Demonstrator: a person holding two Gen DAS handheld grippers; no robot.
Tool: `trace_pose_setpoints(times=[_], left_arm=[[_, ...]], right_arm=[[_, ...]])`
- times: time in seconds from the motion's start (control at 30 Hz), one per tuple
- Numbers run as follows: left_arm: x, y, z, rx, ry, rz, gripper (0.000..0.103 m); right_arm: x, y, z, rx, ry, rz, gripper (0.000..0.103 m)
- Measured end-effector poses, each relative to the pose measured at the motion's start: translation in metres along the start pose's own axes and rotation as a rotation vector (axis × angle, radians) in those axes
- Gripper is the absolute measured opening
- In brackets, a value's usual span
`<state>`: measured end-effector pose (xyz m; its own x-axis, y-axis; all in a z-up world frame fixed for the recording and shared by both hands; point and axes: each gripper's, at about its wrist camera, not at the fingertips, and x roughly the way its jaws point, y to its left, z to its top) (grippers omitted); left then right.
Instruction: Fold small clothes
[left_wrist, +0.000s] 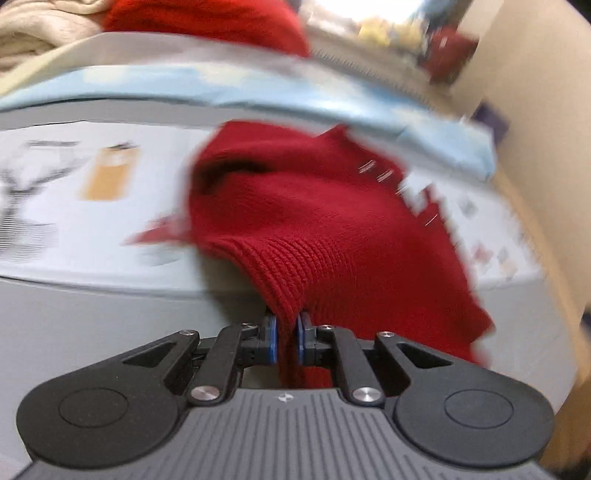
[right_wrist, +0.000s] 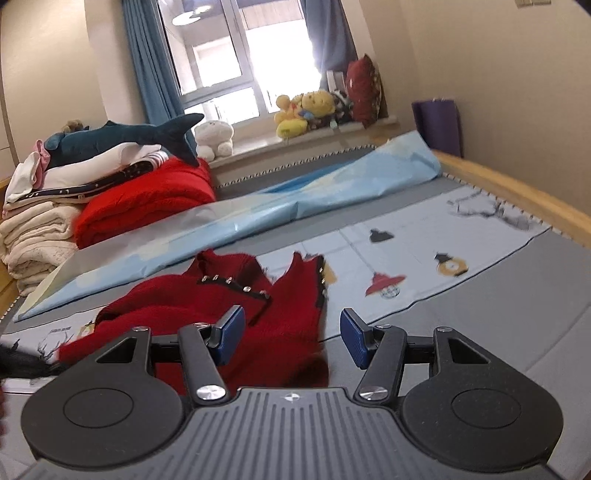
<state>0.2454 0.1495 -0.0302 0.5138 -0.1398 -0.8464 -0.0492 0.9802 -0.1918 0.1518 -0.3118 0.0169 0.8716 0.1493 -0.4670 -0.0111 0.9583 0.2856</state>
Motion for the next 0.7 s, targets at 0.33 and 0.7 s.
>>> trace_pose_setpoints(times=[0.33, 0.7], left_arm=[[-0.026, 0.115, -0.045, 0.027, 0.143, 0.198, 0.010], [-0.025, 0.124, -0.051, 0.088, 0.128, 0.135, 0.011]], right_arm=[[0.057, 0.029, -0.019, -0.038, 0.225, 0.027, 0.059], [0.144, 0.080, -0.067, -0.075, 0.545, 0.078, 0.059]])
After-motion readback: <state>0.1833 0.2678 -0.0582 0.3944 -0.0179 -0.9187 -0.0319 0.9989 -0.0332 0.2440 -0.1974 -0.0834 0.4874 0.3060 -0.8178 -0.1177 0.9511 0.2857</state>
